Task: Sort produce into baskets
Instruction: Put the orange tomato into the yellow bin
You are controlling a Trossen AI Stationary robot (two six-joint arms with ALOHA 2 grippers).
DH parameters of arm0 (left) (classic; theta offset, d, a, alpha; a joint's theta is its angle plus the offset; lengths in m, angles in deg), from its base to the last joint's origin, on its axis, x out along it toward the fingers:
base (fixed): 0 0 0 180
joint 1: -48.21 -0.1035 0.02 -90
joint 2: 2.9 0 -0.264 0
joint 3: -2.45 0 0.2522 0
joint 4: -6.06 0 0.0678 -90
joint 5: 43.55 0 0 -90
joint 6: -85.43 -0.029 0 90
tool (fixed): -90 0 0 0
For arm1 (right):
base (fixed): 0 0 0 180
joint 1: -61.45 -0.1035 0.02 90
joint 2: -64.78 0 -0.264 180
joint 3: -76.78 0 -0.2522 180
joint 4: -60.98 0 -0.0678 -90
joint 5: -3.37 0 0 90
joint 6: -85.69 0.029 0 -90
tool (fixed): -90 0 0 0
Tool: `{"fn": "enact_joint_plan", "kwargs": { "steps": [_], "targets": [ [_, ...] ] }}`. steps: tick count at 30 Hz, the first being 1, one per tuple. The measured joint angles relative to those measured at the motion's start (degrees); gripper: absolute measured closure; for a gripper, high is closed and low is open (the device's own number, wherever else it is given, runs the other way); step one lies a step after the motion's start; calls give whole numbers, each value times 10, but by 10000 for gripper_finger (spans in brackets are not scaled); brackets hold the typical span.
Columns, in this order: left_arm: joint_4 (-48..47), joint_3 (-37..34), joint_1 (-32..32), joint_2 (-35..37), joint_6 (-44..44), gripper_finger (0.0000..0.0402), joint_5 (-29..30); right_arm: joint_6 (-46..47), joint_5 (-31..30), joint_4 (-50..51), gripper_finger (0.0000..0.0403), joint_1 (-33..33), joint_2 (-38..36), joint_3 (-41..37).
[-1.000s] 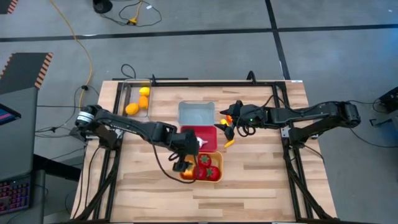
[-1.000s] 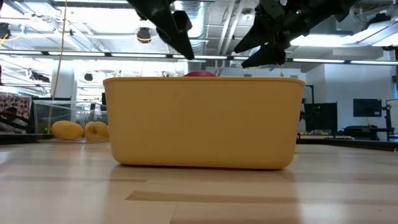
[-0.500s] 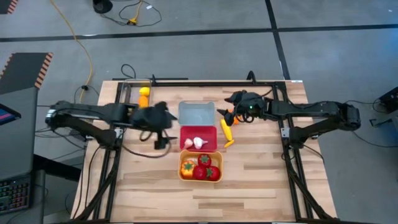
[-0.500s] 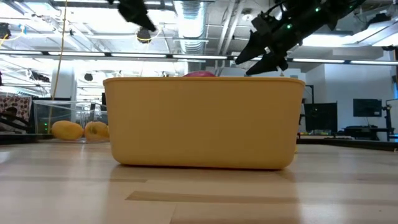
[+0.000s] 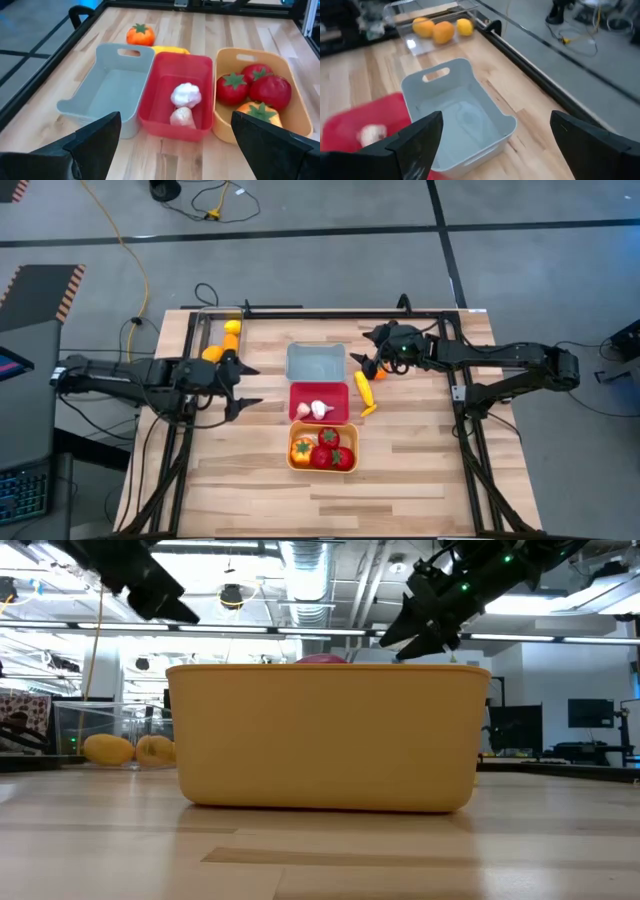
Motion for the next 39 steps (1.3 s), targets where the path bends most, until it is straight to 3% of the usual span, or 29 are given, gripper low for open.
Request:
{"fn": "enact_joint_plan", "kwargs": {
  "steps": [7,19,24,30,34,39],
  "targets": [
    [49,-67,0,45,10,36,2,-90,0,12,17,-20,0,0],
    [58,-79,0,49,29,36,3,-68,-3,129,18,-27,0,0],
    [58,-79,0,49,30,36,3,-34,4,171,21,3,0,0],
    [57,-79,0,49,30,36,21,-4,55,256,22,63,0,0],
    [57,-79,0,49,33,36,29,-1,104,258,22,93,2,0],
    [56,-79,0,49,35,36,29,-1,109,263,22,109,18,0]
  ]
}}
